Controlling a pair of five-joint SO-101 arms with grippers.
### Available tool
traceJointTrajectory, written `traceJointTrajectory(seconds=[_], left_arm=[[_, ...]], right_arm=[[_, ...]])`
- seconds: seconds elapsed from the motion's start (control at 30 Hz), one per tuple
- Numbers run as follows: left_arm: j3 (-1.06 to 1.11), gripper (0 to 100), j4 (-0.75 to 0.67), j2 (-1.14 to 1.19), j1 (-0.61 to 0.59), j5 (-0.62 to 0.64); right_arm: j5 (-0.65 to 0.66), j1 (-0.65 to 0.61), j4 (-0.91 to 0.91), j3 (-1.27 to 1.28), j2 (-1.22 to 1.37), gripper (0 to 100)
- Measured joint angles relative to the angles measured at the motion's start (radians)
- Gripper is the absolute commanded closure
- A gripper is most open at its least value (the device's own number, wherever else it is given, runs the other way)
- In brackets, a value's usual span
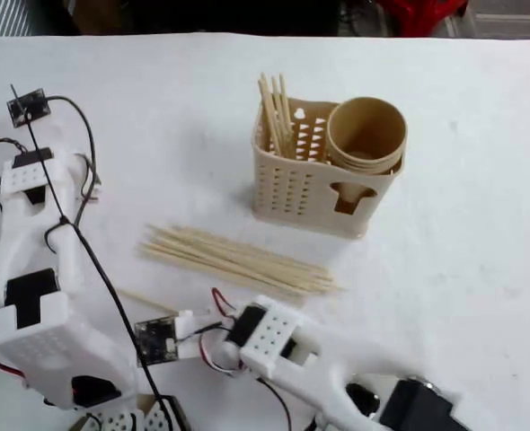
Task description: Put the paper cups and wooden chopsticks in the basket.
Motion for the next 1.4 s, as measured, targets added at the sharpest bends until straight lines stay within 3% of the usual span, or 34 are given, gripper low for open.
traceJointTrajectory(seconds=[0.23, 0.6, 0.93, 1.23, 1.4], left_arm=[[0.0, 93, 0.0, 0.0, 0.0, 0.0], [0.0, 93, 0.0, 0.0, 0.0, 0.0], [0.0, 93, 0.0, 0.0, 0.0, 0.0], [0.0, 93, 0.0, 0.0, 0.0, 0.0], [0.0, 93, 0.0, 0.0, 0.0, 0.0]], right_arm=[[0.0, 0.081, 0.009, -0.069, 0.086, 98.1], [-0.002, 0.384, -0.124, -0.158, 0.149, 98.1], [-0.041, 0.404, -0.126, -0.164, 0.144, 98.1], [-0.077, 0.404, -0.069, -0.164, -0.051, 98.0], [-0.087, 0.391, -0.069, -0.232, -0.032, 87.7]])
